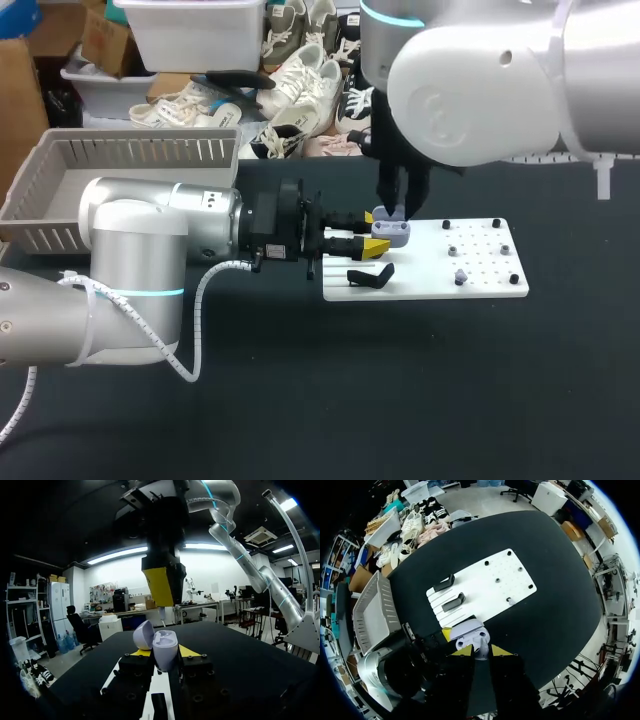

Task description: Pick up each earbud case from the left stands, insert the matching earbuds, close the lid, and place the case in the box.

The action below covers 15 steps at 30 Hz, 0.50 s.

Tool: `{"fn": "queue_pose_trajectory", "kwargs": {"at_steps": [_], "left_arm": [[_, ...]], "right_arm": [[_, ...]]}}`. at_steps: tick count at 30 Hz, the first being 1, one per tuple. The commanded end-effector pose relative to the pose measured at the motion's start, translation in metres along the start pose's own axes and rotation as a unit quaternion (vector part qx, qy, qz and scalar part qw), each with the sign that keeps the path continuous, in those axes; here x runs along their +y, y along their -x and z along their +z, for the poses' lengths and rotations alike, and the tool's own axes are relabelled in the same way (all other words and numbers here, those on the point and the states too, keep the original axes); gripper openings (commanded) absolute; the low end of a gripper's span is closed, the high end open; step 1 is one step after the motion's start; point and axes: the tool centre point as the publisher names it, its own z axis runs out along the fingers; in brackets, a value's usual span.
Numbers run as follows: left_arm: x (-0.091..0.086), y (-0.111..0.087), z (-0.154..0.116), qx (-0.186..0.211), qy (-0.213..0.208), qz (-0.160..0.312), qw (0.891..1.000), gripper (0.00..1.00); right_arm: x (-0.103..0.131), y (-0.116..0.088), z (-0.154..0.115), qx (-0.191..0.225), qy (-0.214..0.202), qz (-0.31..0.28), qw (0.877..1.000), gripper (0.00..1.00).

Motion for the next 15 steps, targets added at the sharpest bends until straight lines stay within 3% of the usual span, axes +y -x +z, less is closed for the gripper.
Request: {"fn": "queue_pose_trajectory", "kwargs": {"at_steps": [1, 15], "left_arm": [[0.0006, -0.0008, 0.0005, -0.001, 0.0, 0.001, 1.0, 0.0], [0.0006, -0.0008, 0.0005, -0.001, 0.0, 0.001, 1.0, 0.0]], "right_arm": [[0.0027, 0.0004, 0.0031, 0.0, -0.002, 0.004, 1.0, 0.0], [0.0034, -0.0014, 0.0081, 0.011, -0.008, 0.014, 1.0, 0.0]]}}
